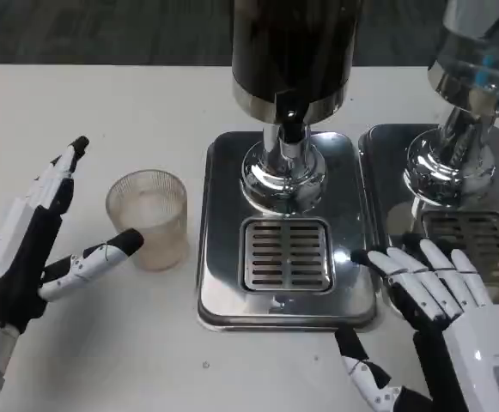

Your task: Grasp the cup under the faucet to collect the drink, then remove the cup.

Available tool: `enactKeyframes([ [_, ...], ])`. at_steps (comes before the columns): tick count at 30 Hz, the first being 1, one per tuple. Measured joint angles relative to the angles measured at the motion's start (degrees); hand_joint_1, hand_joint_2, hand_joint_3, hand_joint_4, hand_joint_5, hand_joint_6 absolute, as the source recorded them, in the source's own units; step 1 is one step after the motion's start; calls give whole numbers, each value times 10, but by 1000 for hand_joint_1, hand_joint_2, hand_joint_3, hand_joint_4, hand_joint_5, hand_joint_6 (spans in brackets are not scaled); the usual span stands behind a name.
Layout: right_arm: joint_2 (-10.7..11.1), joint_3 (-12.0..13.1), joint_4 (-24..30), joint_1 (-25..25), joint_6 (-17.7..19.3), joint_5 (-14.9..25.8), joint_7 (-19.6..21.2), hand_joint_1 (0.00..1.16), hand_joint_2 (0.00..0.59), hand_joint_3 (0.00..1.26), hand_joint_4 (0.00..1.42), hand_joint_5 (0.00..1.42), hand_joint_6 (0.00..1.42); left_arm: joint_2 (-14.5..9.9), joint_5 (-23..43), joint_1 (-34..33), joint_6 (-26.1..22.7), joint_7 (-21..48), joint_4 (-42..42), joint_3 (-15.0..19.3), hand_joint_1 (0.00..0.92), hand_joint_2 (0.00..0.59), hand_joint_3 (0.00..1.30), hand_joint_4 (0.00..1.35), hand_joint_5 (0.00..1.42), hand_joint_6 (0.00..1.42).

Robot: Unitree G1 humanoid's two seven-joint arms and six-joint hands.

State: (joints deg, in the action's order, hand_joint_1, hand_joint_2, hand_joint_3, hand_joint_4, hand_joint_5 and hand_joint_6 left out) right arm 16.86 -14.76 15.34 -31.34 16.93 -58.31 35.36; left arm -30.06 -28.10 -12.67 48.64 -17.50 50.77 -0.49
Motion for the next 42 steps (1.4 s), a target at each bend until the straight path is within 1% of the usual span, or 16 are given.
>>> enactKeyframes([
  [7,0,-9,-3,3,0,0,0,411,397,322,283,159,159,-6,-12,-40,-20,-2,48,-36,159,24,0,0,56,78],
  [10,0,-15,-7,8,0,0,0,422,389,334,292,169,178,-7,-14,-54,-32,0,68,-51,164,23,0,0,71,90],
  [20,4,-30,-16,22,4,4,0,443,396,359,308,184,227,-7,7,-85,-62,27,117,-56,165,23,0,0,86,95],
  [24,7,-33,-17,27,5,12,-1,444,396,361,309,184,234,-5,12,-99,-77,47,133,-64,177,23,0,0,119,123],
  [33,8,-40,-17,31,5,14,-1,445,396,372,309,196,240,6,16,-126,-81,54,143,-81,182,23,0,0,131,131],
  [37,8,-40,-17,29,5,15,-1,446,396,382,309,208,252,13,13,-132,-81,54,146,-96,182,23,0,0,144,141],
  [42,7,-40,-17,24,5,16,-4,446,396,383,309,209,255,16,13,-147,-85,54,157,-103,203,32,0,0,158,146],
])
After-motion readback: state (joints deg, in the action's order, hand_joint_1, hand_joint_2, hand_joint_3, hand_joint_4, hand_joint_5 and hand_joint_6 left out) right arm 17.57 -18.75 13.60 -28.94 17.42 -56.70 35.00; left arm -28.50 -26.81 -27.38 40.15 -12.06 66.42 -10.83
